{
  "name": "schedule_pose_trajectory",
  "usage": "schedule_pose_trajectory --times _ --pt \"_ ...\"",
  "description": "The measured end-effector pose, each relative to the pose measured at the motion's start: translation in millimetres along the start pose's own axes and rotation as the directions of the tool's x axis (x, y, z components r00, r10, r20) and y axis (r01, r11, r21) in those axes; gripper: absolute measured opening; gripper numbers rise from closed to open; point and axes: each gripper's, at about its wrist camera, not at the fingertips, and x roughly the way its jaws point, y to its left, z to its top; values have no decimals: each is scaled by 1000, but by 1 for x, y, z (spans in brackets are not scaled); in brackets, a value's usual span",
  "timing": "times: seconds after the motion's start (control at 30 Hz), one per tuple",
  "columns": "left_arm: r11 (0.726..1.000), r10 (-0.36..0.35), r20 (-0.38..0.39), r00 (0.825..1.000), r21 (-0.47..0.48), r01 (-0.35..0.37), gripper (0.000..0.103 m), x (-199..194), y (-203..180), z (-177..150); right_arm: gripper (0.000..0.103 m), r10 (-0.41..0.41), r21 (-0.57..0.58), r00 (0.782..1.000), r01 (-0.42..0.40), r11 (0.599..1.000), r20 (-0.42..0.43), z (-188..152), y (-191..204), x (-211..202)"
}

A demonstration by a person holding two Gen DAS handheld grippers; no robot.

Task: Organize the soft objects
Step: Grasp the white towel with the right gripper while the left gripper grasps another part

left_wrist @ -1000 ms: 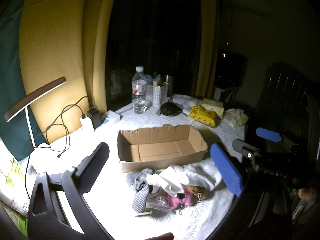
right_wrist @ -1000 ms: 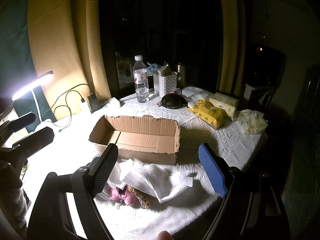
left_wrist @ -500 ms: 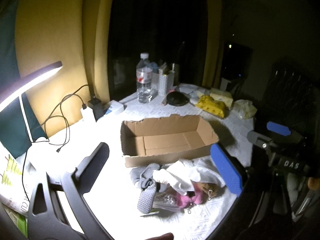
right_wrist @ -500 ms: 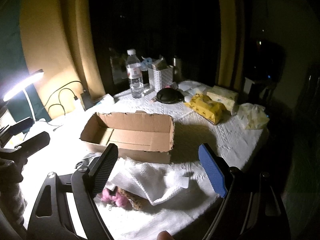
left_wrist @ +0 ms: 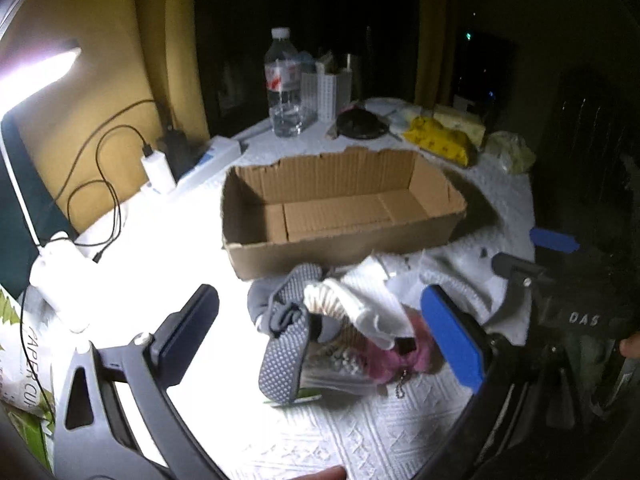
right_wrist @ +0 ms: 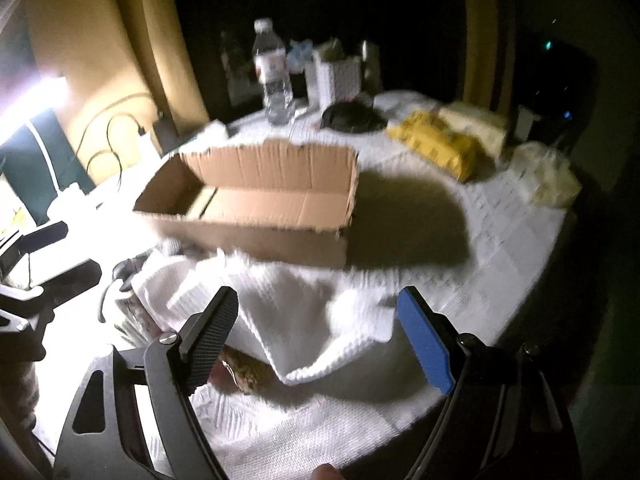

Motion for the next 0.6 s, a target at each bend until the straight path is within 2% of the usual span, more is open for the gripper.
schedule_pose_trajectory --times 0.2,0.3,0.37,0.4,0.43,0.47,0.53,0.57,0.6 --pt "999 26 -40 999 23 -25 101 13 -8 -7 84 117 7 991 -117 993 -67 -8 6 28" --pt "999 35 -50 998 42 -32 101 16 -12 -8 76 173 10 981 -173 985 -89 -10 12 39" --pt "997 39 -50 998 64 -36 101 18 -16 -7 61 191 10 976 -191 981 -99 -10 13 45" --pt "996 41 -54 998 76 -37 101 20 -19 -7 58 209 15 973 -208 978 -102 -10 13 47" --pt "996 41 -61 997 87 -35 101 22 -21 -7 50 216 16 971 -215 976 -104 -8 13 50" --pt "995 36 -69 997 96 -29 100 25 -23 -6 37 226 16 969 -225 974 -103 -8 13 50" --pt "995 30 -87 996 101 -21 88 30 -26 -5 21 234 9 968 -234 972 -92 -6 12 49" --pt "995 25 -92 995 102 -15 87 32 -26 -5 15 239 4 968 -240 971 -78 -5 11 45" --pt "994 21 -96 995 105 -11 86 35 -27 -4 14 244 3 967 -244 970 -68 -4 9 42"
